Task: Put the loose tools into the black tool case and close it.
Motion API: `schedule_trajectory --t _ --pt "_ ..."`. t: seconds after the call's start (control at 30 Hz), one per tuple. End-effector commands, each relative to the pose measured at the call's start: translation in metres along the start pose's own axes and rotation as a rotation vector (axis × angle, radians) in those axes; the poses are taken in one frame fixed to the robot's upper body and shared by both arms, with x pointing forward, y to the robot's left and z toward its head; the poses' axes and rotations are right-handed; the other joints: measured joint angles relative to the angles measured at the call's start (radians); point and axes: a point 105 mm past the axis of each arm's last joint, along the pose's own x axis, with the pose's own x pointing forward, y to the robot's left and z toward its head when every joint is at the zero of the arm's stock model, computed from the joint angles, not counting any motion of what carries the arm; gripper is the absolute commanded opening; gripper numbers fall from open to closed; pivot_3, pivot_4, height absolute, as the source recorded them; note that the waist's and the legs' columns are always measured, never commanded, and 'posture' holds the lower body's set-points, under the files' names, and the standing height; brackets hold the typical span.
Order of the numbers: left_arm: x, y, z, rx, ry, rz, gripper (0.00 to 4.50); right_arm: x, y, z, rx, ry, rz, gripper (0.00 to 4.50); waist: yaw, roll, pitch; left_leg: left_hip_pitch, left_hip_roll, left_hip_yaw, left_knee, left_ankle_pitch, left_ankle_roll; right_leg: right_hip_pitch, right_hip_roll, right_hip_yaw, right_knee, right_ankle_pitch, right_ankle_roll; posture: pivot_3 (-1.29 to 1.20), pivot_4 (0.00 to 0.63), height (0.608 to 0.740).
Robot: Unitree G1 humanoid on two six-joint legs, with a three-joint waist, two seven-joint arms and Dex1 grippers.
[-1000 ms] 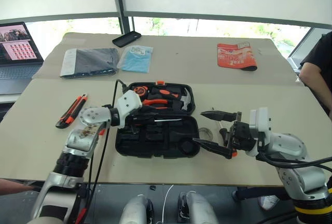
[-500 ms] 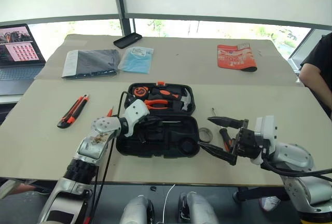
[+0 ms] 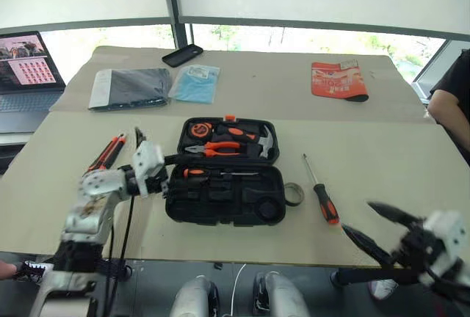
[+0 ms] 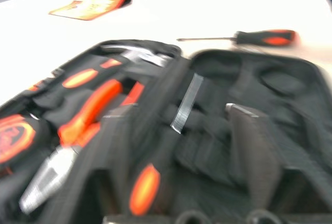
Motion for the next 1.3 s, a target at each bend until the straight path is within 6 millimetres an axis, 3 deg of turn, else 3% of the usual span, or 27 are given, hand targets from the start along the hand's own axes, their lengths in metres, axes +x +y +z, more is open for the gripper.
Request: schedule_trajectory --t 0.03,0.1,0.2,0.27,0.4,0.5,0.67,0.87,1.03,1.2,1.3 --pt "-0.037 -0.006 0.008 -0.027 -0.040 0.006 4.47 -0.038 -0.009 -0.021 -0.034 0.079 -0.151 4.50 -0.003 0.000 0.000 0.000 0.001 0.000 0.000 -0.001 -0.003 -0.001 -0.002 0.000 -0.001 0.000 0.000 0.00 0.150 0.740" --pt "-0.048 -0.009 -0.001 -0.037 0.004 0.022 4.47 -0.046 -0.008 -0.031 -0.035 0.109 -0.173 4.50 -0.007 0.000 0.000 0.001 0.003 -0.001 0.000 -0.004 -0.009 0.000 -0.003 0.000 -0.002 -0.002 -0.003 0.00 0.150 0.740" --pt "-0.048 -0.029 -0.008 -0.014 0.028 -0.056 4.47 -0.031 -0.003 -0.018 -0.032 0.096 -0.155 4.50 -0.015 0.008 0.000 0.002 0.003 -0.001 -0.001 -0.004 -0.010 0.000 -0.005 0.001 -0.002 -0.004 -0.006 0.00 0.150 0.740" --pt "-0.043 -0.038 -0.008 -0.017 0.012 -0.092 4.47 -0.006 0.006 0.001 -0.038 0.119 -0.067 4.50 -0.020 0.012 0.000 0.003 0.003 0.000 -0.001 -0.004 -0.010 0.000 -0.006 0.001 -0.002 -0.004 -0.006 0.00 0.150 0.740" --pt "-0.032 -0.045 -0.004 -0.012 -0.036 -0.122 4.47 0.038 0.000 0.035 0.018 0.094 -0.030 4.50 -0.024 0.011 0.000 0.005 0.002 -0.001 -0.001 -0.004 -0.011 -0.001 -0.004 0.001 -0.003 -0.003 -0.005 0.00 0.150 0.740" --pt "-0.017 -0.043 0.008 0.013 -0.098 -0.113 4.47 0.065 -0.002 0.027 -0.010 0.308 0.000 4.50 -0.015 0.009 0.000 0.007 0.001 -0.003 -0.002 -0.003 -0.012 0.000 0.002 0.004 -0.001 -0.002 -0.004 0.00 0.150 0.740" --pt "0.000 -0.047 0.022 0.001 -0.168 -0.127 4.47 0.090 -0.009 0.011 0.069 0.450 -0.061 4.50 0.000 0.009 0.000 -0.001 -0.002 -0.010 -0.005 0.000 -0.007 -0.002 0.009 0.002 -0.001 -0.003 -0.007 0.00 0.150 0.740" --pt "0.006 -0.049 0.034 0.011 -0.202 -0.117 4.50 0.097 -0.014 0.004 0.125 0.520 -0.130 2.67 -0.009 0.007 -0.001 -0.003 -0.008 -0.011 -0.003 -0.001 -0.006 -0.001 0.004 0.002 -0.003 -0.005 0.001 0.00 0.150 0.740" --pt "0.006 -0.049 0.037 0.003 -0.203 -0.129 4.50 0.099 -0.023 0.014 0.153 0.452 -0.236 1.13 -0.013 0.007 -0.001 -0.003 -0.008 -0.012 0.001 -0.002 -0.004 0.000 0.002 0.002 -0.003 -0.004 0.005 0.00 0.150 0.740" --pt "0.010 -0.048 0.042 0.002 -0.232 -0.140 4.50 0.094 -0.052 0.036 0.201 0.254 -0.474 1.03 -0.012 0.007 -0.001 -0.003 -0.009 -0.013 0.001 -0.003 0.000 0.000 0.002 0.003 0.000 -0.003 0.005 0.00 0.150 0.740" --pt "0.009 -0.045 0.042 0.002 -0.232 -0.120 4.50 0.114 -0.034 0.081 0.064 0.035 -0.297 1.03 -0.016 0.008 0.000 -0.003 -0.009 -0.014 0.000 -0.001 -0.003 -0.001 0.003 0.003 0.001 -0.003 0.005 0.00 0.150 0.740"
